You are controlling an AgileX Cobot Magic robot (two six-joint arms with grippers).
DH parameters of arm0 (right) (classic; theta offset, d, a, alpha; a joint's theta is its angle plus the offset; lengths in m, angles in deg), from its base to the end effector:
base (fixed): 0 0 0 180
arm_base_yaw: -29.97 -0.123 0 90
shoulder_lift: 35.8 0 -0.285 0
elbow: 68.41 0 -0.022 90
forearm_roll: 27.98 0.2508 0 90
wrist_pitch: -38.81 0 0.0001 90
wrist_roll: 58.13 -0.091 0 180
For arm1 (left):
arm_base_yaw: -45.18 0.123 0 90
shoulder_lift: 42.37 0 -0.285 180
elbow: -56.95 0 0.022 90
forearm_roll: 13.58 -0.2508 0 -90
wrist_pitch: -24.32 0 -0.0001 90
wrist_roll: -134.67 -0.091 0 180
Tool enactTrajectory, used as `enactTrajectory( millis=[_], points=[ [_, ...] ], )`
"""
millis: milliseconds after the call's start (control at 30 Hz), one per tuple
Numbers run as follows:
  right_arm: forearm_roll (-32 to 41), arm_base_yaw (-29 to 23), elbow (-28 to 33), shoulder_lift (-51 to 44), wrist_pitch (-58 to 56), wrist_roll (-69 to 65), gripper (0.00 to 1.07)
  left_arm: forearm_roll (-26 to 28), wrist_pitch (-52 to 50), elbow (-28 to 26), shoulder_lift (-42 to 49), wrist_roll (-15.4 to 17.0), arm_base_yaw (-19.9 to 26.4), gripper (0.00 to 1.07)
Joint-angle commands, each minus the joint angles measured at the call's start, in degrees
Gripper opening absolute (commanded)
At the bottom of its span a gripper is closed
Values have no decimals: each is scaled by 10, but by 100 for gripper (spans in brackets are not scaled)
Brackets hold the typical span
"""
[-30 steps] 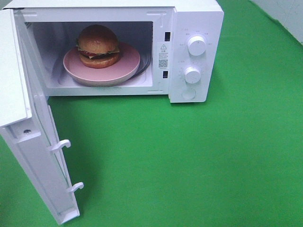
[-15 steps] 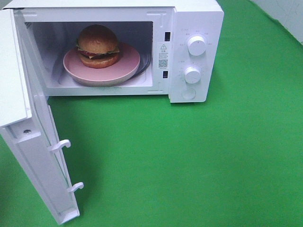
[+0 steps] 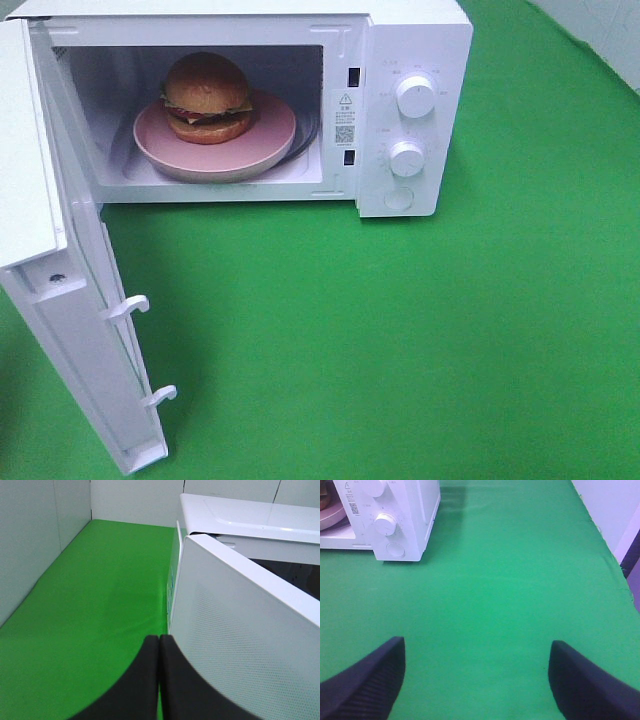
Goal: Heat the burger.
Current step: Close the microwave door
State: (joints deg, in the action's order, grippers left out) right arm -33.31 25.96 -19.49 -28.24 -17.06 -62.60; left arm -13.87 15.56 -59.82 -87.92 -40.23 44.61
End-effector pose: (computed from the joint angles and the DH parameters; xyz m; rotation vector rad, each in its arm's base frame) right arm -0.0011 -0.0071 0.2829 0.0073 1.9577 -0.0124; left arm 0.1345 -0.0014 0.2506 -0.0641 1.7450 -0.0695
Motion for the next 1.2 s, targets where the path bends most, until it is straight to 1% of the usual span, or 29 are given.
enactTrajectory(
  millis=[33,67,100,133,167,200,233,267,333,367,400,433,467,500,533,567,667,700,733,800,867,967,1000,1033,1067,1100,1133,1167,1200],
  points=[
    [-1,2,2,-15,10,5,76,3,-103,25,-48,3,2,0],
    [-1,2,2,-15,10,5,76,3,-103,25,-48,3,2,0],
    [-1,2,2,-15,10,5,76,3,-142,35,-76,4,2,0],
    [-1,2,2,-15,10,5,76,3,-142,35,-76,4,2,0],
    [-1,2,2,-15,10,5,76,3,-170,41,-105,4,2,0],
    [-1,2,2,-15,10,5,76,3,-170,41,-105,4,2,0],
    [-1,2,2,-15,10,5,76,-3,-184,42,-136,4,2,0],
    [-1,2,2,-15,10,5,76,-3,-184,42,-136,4,2,0],
    [-1,2,2,-15,10,5,76,-34,-212,42,-178,11,2,0],
    [-1,2,2,-15,10,5,76,-34,-212,42,-178,11,2,0],
    [-1,2,2,-15,10,5,76,-62,-235,42,-204,34,2,0],
    [-1,2,2,-15,10,5,76,-62,-235,42,-204,34,2,0],
    [-1,2,2,-15,10,5,76,-89,-262,42,-232,63,2,0],
    [-1,2,2,-15,10,5,76,-89,-262,42,-232,63,2,0],
    [-1,2,2,-15,10,5,76,-122,-297,42,-258,89,2,0],
    [-1,2,2,-15,10,5,76,-157,-336,42,-287,104,2,0],
    [-1,2,2,-15,10,5,76,-172,-354,42,-303,107,2,0],
    [-1,2,2,-15,10,5,76,-194,-370,40,-325,107,2,0],
    [-1,2,2,-15,10,5,76,-194,-370,40,-325,107,2,0],
    [-1,2,2,-15,10,5,76,-207,-376,31,-354,110,2,0],
    [-1,2,2,-15,10,5,76,-233,-397,15,-401,127,1,0],
    [-1,2,2,-15,10,5,76,-232,-413,11,-421,128,-12,0],
    [-1,2,2,-15,10,5,76,-225,-423,10,-439,118,-28,0],
    [-1,2,2,-15,10,5,76,-225,-423,10,-439,118,-28,0],
    [-1,2,2,-15,10,5,76,-209,-423,7,-457,105,-48,0],
    [-1,2,2,-15,10,5,76,-209,-423,7,-457,105,-48,0],
    [-1,2,2,-15,10,5,76,-198,-425,7,-464,101,-56,0],
    [-1,2,2,-15,10,5,76,-171,-437,7,-480,89,-77,0],
    [-1,2,2,-15,10,5,76,-171,-437,7,-480,89,-77,0]
  ],
)
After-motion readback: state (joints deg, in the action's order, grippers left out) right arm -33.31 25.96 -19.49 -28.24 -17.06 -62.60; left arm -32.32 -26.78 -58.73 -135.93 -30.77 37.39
